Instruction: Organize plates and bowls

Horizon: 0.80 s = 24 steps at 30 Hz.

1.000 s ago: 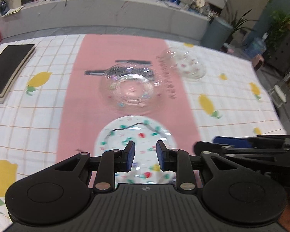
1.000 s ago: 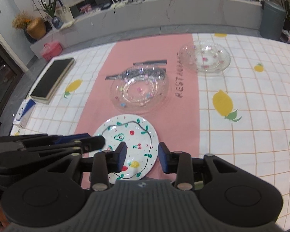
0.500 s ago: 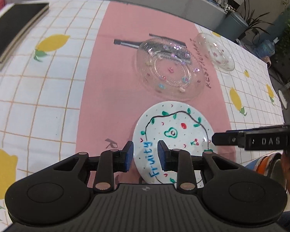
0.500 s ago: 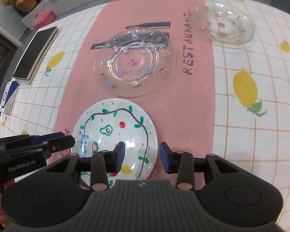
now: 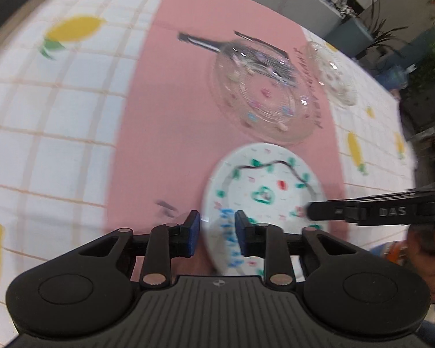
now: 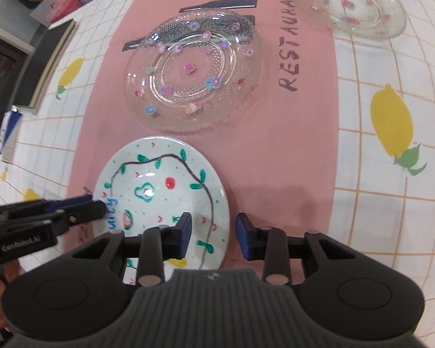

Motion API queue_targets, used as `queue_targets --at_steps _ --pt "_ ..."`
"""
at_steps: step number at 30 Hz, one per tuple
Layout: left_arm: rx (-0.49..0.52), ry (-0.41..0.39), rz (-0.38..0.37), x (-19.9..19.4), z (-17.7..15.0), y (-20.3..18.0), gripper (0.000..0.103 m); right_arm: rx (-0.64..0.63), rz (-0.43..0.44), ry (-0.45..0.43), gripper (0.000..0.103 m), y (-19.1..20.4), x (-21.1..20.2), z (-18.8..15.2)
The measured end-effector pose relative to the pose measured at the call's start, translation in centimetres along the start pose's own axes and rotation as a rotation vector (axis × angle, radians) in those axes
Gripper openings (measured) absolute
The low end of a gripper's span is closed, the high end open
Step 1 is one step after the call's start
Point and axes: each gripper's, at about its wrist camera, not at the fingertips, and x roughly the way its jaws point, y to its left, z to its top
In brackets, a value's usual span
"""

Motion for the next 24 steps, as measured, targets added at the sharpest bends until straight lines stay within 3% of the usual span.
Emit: queue_targets --at_steps 2,5,7,14,24 --pt "0.006 -0.007 0.011 0.0 0.0 -0.3 0.029 0.005 -0.008 -0.005 0.029 -0.1 0.0 0.0" --pt "-0.016 -0.016 0.04 -0.1 0.0 -0.1 0.014 0.006 -0.024 -0.014 0.016 -0.3 -0.2 -0.2" --pt "-0.026 -0.019 0.047 -0.1 -0.1 -0.1 0.014 0.012 -0.008 -0.023 0.014 -0.6 -0.5 -0.4" --pt "0.022 -0.039 0.085 -0.3 -0.1 -2.4 0.014 0.041 -0.003 -0.045 0.014 -1.9 -1.5 -0.5" --pt "0.057 -0.037 0.083 0.8 1.3 -7.3 0.014 0.094 -0.004 -0.091 0.014 -5.8 -4.7 -1.0"
